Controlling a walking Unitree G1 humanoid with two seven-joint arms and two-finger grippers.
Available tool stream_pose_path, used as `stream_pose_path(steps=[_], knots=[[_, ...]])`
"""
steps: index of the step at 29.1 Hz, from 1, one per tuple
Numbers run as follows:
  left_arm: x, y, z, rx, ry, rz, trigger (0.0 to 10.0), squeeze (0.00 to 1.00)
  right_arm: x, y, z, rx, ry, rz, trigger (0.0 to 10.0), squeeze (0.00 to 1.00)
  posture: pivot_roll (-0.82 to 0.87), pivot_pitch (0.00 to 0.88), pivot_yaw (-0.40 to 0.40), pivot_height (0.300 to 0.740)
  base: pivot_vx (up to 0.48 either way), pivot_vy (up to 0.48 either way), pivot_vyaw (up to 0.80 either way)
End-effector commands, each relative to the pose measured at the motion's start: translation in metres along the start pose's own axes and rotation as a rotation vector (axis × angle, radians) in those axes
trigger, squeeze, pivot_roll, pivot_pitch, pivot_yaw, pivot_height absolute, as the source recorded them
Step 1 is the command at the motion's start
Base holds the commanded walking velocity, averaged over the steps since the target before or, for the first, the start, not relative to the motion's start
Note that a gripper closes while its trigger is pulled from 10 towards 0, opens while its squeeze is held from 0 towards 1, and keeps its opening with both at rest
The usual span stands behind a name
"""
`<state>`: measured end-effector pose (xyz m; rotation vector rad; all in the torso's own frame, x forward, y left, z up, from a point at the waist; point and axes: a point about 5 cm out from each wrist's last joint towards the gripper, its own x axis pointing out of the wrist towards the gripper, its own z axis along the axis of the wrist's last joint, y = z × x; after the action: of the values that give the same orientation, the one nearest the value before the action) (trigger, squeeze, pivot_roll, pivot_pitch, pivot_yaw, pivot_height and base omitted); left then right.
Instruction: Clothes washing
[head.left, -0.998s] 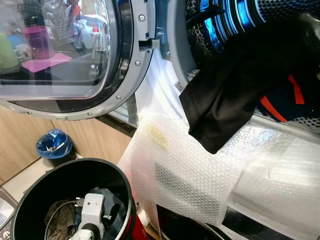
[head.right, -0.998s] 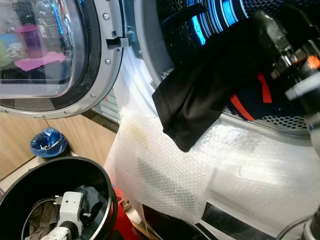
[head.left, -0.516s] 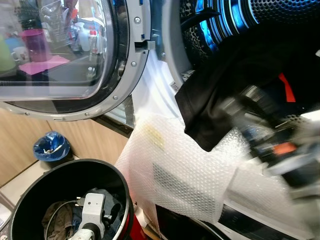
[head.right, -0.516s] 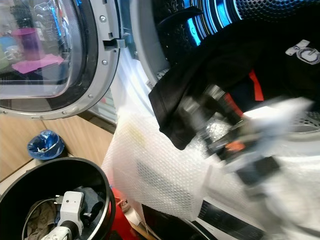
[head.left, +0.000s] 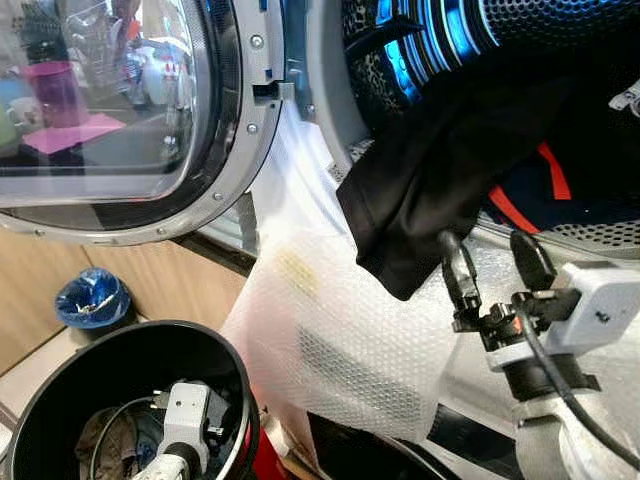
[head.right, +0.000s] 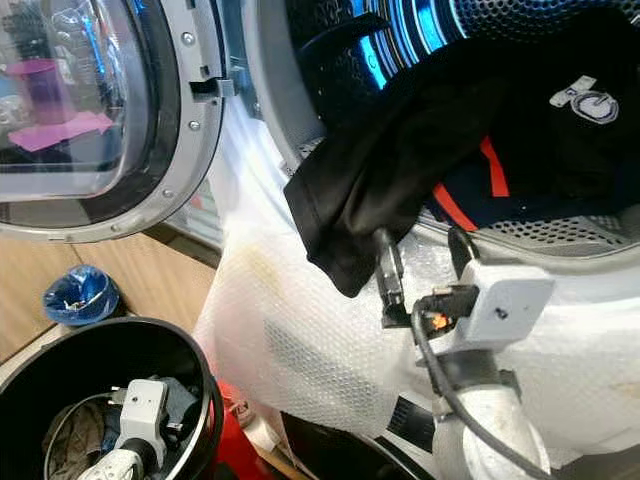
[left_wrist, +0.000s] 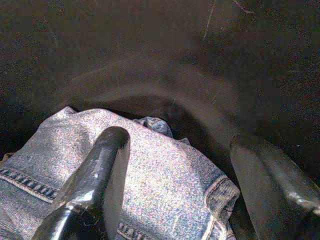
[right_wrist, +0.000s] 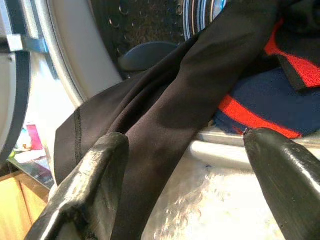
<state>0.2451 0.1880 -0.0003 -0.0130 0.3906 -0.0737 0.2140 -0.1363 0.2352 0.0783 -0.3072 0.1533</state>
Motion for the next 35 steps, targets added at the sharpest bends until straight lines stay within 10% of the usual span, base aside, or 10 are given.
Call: stream_pose_path(steps=[1, 10, 14, 22, 35], knots=[[-0.001, -0.001, -0.004, 0.006, 0.019, -0.006, 10.0, 0.0, -0.001, 0.001, -0.012, -0.019, 0.057, -0.021, 10.0, 0.0, -0.12, 0.046, 0.019, 0.74, 0.0, 0.0, 0.0], [-0.001, -0.002, -0.002, -0.002, 0.004, -0.006, 10.0, 0.0, 0.005, 0.025, -0.002, -0.047, -0.059, 0.062, 10.0, 0.0, -0.11, 0.047, 0.021, 0.74, 0.0, 0.0, 0.0], [0.0, -0.003, -0.001, -0.002, -0.001, -0.01, 10.0, 0.0, 0.012, 0.032, 0.001, -0.38, -0.143, 0.017, 10.0, 0.0, -0.11, 0.049, 0.023, 0.74, 0.0, 0.0, 0.0], [0.0, -0.005, -0.001, 0.003, -0.005, -0.017, 10.0, 0.0, 0.008, 0.037, -0.008, -0.533, -0.188, -0.02, 10.0, 0.0, -0.12, 0.055, 0.024, 0.74, 0.0, 0.0, 0.0], [-0.002, -0.005, -0.003, -0.004, -0.006, -0.009, 10.0, 0.0, 0.026, 0.053, -0.031, -0.568, -0.171, 0.029, 10.0, 0.0, -0.1, 0.055, 0.017, 0.74, 0.0, 0.0, 0.0]])
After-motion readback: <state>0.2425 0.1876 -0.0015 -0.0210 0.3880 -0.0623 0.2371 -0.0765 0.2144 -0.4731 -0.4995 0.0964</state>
